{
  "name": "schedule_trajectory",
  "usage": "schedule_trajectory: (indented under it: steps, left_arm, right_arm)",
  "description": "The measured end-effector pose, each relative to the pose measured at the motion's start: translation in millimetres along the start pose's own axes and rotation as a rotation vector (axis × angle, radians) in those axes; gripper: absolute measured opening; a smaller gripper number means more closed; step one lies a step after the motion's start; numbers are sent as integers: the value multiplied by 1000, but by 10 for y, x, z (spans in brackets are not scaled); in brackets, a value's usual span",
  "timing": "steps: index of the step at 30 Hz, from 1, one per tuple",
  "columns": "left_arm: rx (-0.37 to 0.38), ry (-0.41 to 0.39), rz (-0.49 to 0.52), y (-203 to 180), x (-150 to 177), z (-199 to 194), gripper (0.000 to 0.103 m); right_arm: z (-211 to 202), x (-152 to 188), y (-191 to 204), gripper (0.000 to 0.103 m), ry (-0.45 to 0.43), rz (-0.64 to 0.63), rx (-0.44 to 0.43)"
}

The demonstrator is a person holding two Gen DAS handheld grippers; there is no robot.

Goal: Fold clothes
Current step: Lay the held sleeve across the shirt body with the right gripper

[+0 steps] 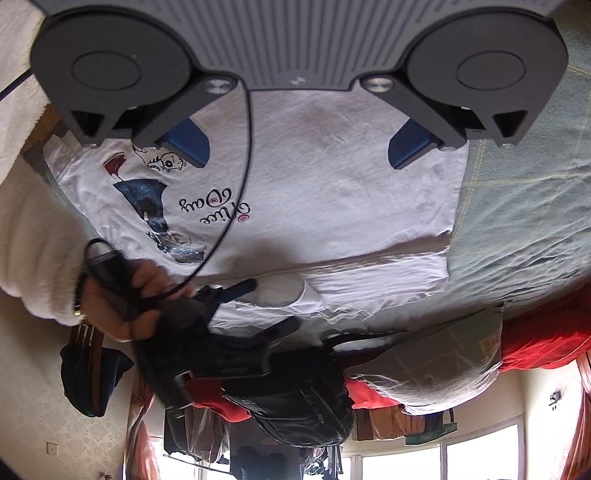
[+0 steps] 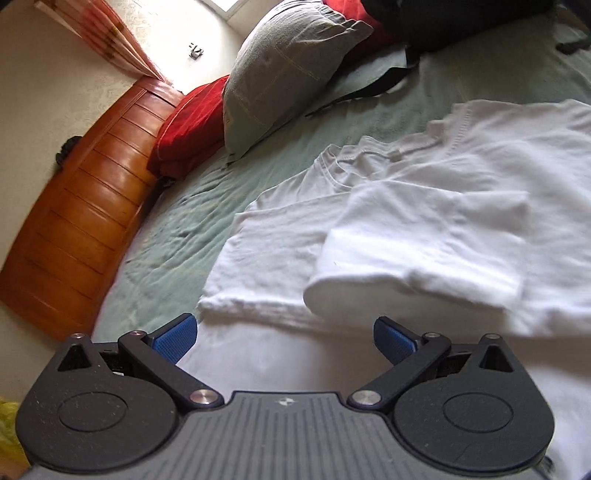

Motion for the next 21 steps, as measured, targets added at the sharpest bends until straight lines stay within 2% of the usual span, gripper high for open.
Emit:
schedule_trajectory:
  steps: [2, 7, 9, 14, 17, 21]
  left_arm:
    - [3, -1, 0, 4, -1, 9, 102]
    - [14, -5, 9, -19, -14, 39, 102]
    - [13, -5, 13, -24, -12, 32, 102]
    - [5, 0, 14, -16, -20, 33, 102]
    - [3, 2, 10, 1, -22, 47, 102]
    - [1, 6, 10, 9, -21, 70, 102]
  right_arm:
    - [-208, -33, -25, 103, -19, 5, 3]
    - [-469, -273, -204, 103, -102, 13, 105]
    - [-447, -376, -351, 103, -106, 49, 146]
    - [-231, -513, -654, 103, -42, 161, 170]
    - [-128, -537, -701, 103, -24, 180, 188]
    - [-112, -556, -702, 103, -36, 198, 166]
Point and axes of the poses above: each gripper's, at about its wrist camera, not at the fingertips, and z roughly the way its jaws point, y to its left, x to its underside, the point moved 2 cm from there along z, roughly the way its jaws point, and after that the axes turned 6 degrees about -x, right-handed, at the moved point
